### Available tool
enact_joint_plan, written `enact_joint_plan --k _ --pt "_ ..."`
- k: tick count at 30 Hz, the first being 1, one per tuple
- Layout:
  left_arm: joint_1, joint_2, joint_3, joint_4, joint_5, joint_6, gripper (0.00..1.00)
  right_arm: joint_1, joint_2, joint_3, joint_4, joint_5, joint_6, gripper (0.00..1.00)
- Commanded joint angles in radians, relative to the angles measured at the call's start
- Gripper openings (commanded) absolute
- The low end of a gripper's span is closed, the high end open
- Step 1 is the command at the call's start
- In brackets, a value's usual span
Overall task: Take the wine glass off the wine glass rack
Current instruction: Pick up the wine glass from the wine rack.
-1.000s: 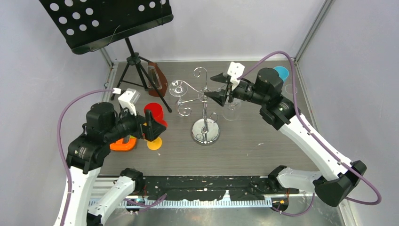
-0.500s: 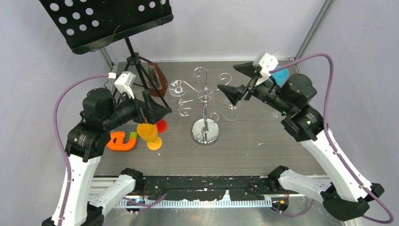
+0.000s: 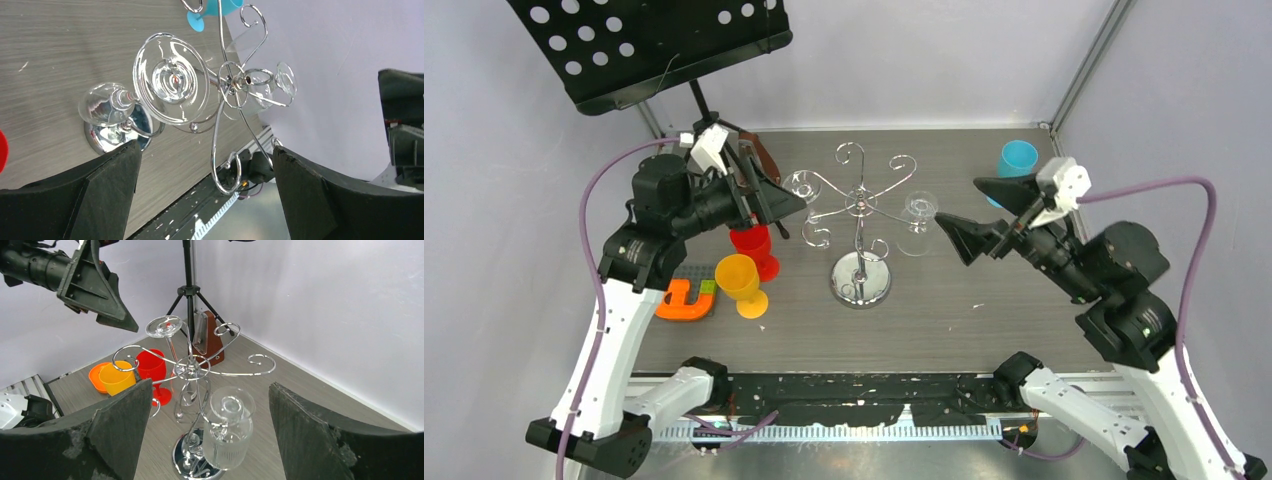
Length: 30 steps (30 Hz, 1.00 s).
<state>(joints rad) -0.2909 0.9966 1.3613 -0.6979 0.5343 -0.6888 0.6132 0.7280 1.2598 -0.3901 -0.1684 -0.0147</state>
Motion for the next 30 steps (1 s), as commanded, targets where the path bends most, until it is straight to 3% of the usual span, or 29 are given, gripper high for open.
enact_joint_plan --k 1,9,15,30 --pt "0.014 0.011 -0.021 0.133 0.042 -0.109 1.00 -0.001 -0.065 -0.047 0.013 0.058 0.039 0.92" --pt "0.018 0.054 -0.060 0.214 0.054 -0.198 0.98 -0.001 -0.113 -0.090 -0.004 0.084 0.035 0.90" --pt "0.019 0.075 -0.074 0.245 0.052 -0.222 0.89 0.000 -0.129 -0.112 0.000 0.086 0.032 0.90" --pt "0.019 0.098 -0.055 0.270 0.078 -0.247 0.48 -0.001 -0.149 -0.145 0.004 0.081 0.021 0.90"
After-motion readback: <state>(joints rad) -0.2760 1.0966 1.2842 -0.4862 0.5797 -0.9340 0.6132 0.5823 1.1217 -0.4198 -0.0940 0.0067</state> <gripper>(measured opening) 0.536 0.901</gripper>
